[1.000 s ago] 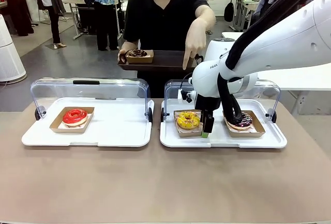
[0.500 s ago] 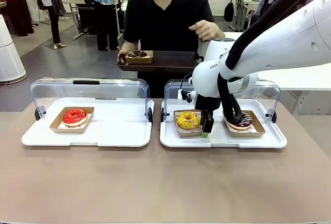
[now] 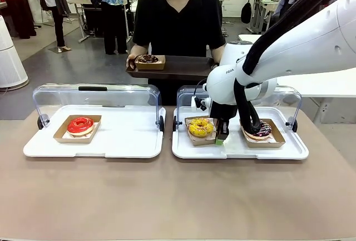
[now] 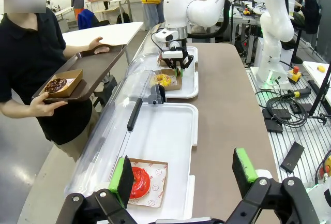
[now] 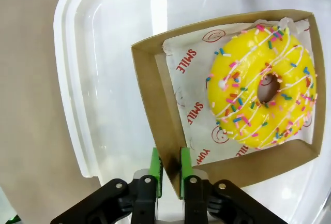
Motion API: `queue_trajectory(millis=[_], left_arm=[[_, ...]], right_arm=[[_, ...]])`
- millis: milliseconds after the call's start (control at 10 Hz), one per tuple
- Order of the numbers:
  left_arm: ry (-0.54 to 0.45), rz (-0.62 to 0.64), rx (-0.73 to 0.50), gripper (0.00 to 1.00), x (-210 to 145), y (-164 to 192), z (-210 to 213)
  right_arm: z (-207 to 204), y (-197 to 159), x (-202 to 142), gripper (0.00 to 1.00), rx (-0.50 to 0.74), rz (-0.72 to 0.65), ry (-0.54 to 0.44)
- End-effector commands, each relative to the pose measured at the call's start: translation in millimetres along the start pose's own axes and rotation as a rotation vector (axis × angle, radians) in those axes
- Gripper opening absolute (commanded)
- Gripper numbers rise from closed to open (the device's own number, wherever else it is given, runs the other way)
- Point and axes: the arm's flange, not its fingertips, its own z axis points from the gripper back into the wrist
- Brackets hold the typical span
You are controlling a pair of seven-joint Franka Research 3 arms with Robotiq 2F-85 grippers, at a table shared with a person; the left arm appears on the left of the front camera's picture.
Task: Provide the desired donut to the person.
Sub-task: Pick up and lift the Paper togo box containing the Donut pointed at by the person.
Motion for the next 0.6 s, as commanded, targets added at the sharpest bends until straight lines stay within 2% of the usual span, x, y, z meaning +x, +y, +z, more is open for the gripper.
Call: queue_trajectory(millis=[0, 300, 500], left_arm=[[0.003, 0.002, 0.008, 1.00, 0.9, -0.1, 1.7], [0.003, 0.002, 0.008, 1.00, 0.9, -0.1, 1.7], [0.003, 0.002, 0.008, 1.00, 0.9, -0.1, 1.7]], right_arm=[[-9.3, -5.8, -2.5, 0.00, 0.025, 0.023, 0.010], [-5.7, -0.3, -0.5, 0.00, 0.027, 0.036, 0.011], [18.1, 29.0, 6.2, 0.00, 0.033, 0.046, 0.016]])
